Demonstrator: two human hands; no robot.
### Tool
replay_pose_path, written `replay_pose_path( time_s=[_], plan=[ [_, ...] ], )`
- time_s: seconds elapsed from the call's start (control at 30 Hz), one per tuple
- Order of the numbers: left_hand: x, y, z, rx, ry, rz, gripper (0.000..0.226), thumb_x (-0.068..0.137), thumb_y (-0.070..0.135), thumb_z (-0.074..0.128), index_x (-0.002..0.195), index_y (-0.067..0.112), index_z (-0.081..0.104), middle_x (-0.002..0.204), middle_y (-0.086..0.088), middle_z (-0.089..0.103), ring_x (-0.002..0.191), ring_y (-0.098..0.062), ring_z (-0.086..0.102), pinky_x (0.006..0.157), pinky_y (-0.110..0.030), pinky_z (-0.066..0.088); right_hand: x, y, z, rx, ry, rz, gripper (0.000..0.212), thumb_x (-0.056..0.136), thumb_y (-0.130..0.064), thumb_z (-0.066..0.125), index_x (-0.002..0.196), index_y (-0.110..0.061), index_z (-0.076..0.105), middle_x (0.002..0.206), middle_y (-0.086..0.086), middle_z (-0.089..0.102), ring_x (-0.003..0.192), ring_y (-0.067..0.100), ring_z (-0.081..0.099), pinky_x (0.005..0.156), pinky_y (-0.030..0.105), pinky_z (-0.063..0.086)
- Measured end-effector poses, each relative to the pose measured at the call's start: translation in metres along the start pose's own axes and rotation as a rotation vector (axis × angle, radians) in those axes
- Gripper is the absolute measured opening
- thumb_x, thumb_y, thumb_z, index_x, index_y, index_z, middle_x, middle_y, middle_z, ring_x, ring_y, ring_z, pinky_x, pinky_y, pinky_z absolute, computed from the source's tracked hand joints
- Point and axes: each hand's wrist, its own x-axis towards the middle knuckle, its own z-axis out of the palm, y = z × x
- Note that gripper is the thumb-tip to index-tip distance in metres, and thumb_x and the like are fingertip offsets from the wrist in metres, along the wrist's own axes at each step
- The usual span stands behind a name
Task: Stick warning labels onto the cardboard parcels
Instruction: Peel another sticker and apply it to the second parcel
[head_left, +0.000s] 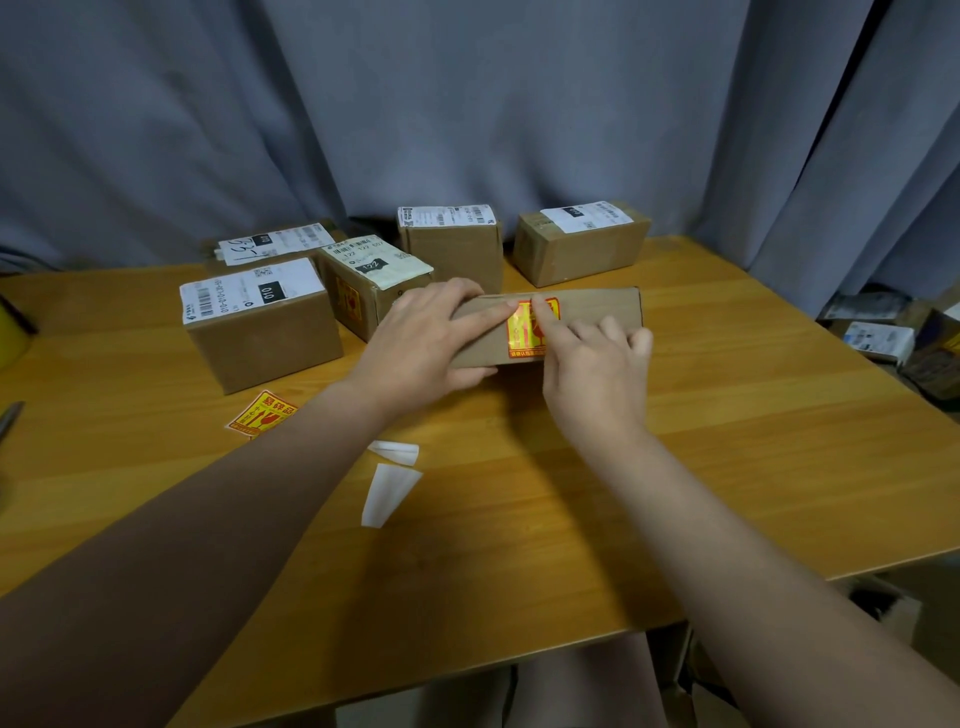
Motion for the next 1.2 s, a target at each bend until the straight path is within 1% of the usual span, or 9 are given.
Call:
replay_pose_path(
  time_s=[0.13,0.23,0.33,0.4,0.7,0.8,0.93,1.07,1.2],
  plan=[
    [0.001,-0.001,0.001,-0.006,0.007,-0.008,0.069,0.079,0.041,0.069,0.14,0.028,0.04,0.128,-0.011,0.049,0.117,-0.028,0.047,0.097,-0.045,0.036,-0.005,0.016,0.001,-0.073,0.038,-0.009,0.045,0.086,-0.021,0.038,0.125,-0.023,0.06,0.076,0.006,0.059,0.071,0.028,0.051,0.068,0.036,0.026],
    [0.003,0.0,0.004,-0.007,0.012,-0.017,0.069,0.078,0.041,0.069,0.14,0.029,0.04,0.127,-0.011,0.049,0.116,-0.028,0.047,0.097,-0.047,0.037,0.003,0.015,-0.002,0.019,0.102,0.029,0.039,0.086,-0.03,0.043,0.119,-0.024,0.065,0.101,0.012,0.059,0.093,0.033,0.052,0.082,0.041,0.033],
    [0.004,-0.002,0.005,-0.007,0.039,0.0,0.067,0.078,0.044,0.065,0.139,0.028,0.043,0.123,-0.011,0.051,0.112,-0.028,0.05,0.093,-0.046,0.04,0.022,0.004,-0.002,0.079,0.013,-0.013,0.044,0.095,-0.04,0.035,0.134,-0.026,0.051,0.143,0.013,0.043,0.134,0.032,0.035,0.111,0.048,0.015],
    [0.003,-0.004,0.006,-0.003,0.05,0.019,0.065,0.079,0.05,0.055,0.138,0.028,0.043,0.121,-0.011,0.053,0.11,-0.028,0.051,0.09,-0.046,0.041,0.03,0.005,0.003,0.032,-0.164,-0.035,0.05,0.098,-0.046,0.02,0.145,-0.033,0.032,0.151,0.009,0.034,0.142,0.032,0.023,0.114,0.053,0.002],
    [0.005,-0.006,0.013,0.001,0.057,0.036,0.061,0.08,0.052,0.049,0.134,0.025,0.047,0.121,-0.013,0.055,0.105,-0.03,0.054,0.087,-0.046,0.044,0.023,0.033,0.011,-0.072,-0.221,0.003,0.053,0.096,-0.049,0.017,0.146,-0.034,0.025,0.15,0.013,0.035,0.139,0.036,0.028,0.112,0.06,0.007],
    [0.006,-0.007,0.011,0.012,0.048,0.035,0.062,0.078,0.047,0.062,0.134,0.024,0.05,0.121,-0.014,0.055,0.104,-0.032,0.055,0.085,-0.047,0.045,0.019,0.035,0.01,0.023,-0.307,-0.06,0.06,0.094,-0.054,0.016,0.15,-0.03,0.012,0.156,0.01,0.02,0.145,0.033,0.011,0.114,0.053,0.003],
    [0.007,-0.009,0.011,0.004,0.029,0.03,0.064,0.077,0.044,0.066,0.135,0.024,0.048,0.123,-0.014,0.053,0.107,-0.032,0.053,0.086,-0.048,0.045,0.022,0.051,-0.001,0.161,-0.473,-0.124,0.074,0.092,-0.052,0.045,0.15,-0.034,0.003,0.158,0.002,0.006,0.146,0.025,-0.008,0.116,0.05,-0.003],
    [0.009,-0.009,0.009,0.007,0.049,0.041,0.066,0.076,0.043,0.069,0.134,0.022,0.047,0.121,-0.014,0.054,0.104,-0.032,0.055,0.085,-0.046,0.046,0.034,0.039,-0.004,0.452,-0.43,0.072,0.069,0.079,-0.07,0.041,0.14,-0.037,0.033,0.147,-0.004,0.029,0.142,0.019,0.008,0.114,0.055,0.014],
    [0.005,-0.005,0.009,-0.017,0.069,0.003,0.071,0.074,0.043,0.072,0.135,0.017,0.044,0.121,-0.01,0.055,0.106,-0.028,0.055,0.086,-0.045,0.047,0.031,0.009,0.009,0.289,-0.232,0.242,0.053,0.082,-0.063,0.052,0.122,-0.03,0.046,0.133,0.0,0.039,0.135,0.023,0.022,0.108,0.055,0.02]
  ],
)
